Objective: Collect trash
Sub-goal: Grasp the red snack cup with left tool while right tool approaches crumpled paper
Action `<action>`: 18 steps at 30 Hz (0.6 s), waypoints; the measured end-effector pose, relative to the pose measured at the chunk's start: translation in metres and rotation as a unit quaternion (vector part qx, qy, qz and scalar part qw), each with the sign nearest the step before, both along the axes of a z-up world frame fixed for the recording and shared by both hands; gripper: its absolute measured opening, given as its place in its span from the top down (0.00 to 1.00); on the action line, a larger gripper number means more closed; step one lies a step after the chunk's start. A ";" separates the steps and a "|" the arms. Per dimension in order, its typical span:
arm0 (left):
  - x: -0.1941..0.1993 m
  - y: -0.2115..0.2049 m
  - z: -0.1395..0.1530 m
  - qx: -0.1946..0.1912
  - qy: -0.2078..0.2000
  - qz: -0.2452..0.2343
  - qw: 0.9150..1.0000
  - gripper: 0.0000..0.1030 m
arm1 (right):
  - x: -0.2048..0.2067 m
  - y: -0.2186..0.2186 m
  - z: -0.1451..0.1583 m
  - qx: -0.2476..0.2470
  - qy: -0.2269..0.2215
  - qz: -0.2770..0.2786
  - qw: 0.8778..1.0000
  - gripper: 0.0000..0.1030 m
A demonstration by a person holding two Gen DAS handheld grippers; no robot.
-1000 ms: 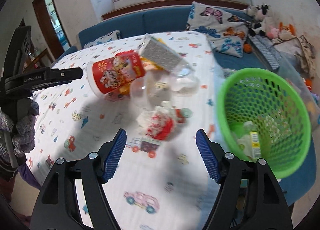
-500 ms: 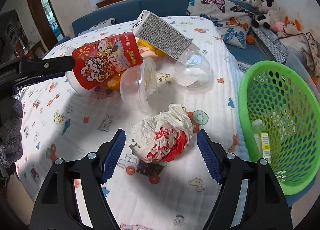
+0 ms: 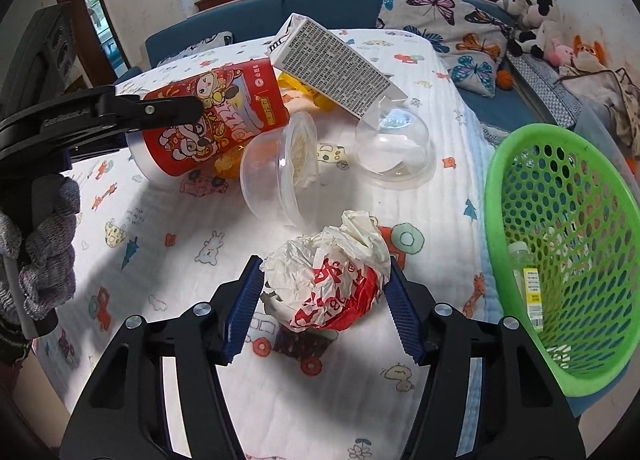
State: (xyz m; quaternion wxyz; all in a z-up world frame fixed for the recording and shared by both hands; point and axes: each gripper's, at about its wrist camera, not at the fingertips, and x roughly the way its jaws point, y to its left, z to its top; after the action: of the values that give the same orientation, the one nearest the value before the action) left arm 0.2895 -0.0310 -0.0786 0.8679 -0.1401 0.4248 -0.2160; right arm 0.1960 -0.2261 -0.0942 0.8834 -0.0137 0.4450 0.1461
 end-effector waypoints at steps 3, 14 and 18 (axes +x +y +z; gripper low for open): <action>0.002 -0.001 -0.002 -0.010 -0.004 -0.004 1.000 0.54 | 0.000 0.000 0.000 0.001 0.000 -0.001 1.000 0.42; -0.005 -0.008 0.002 -0.034 -0.021 -0.033 0.999 0.92 | -0.010 0.000 0.009 0.012 -0.009 -0.001 1.000 0.44; -0.010 -0.007 0.008 -0.030 -0.030 -0.035 0.998 0.95 | -0.015 0.000 0.013 0.017 -0.013 -0.001 1.000 0.44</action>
State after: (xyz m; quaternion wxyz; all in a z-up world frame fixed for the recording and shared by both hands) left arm 0.2795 -0.0379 -0.0704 0.8676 -0.1447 0.3964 -0.2629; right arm 0.1810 -0.2265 -0.0808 0.8894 -0.0002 0.4308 0.1529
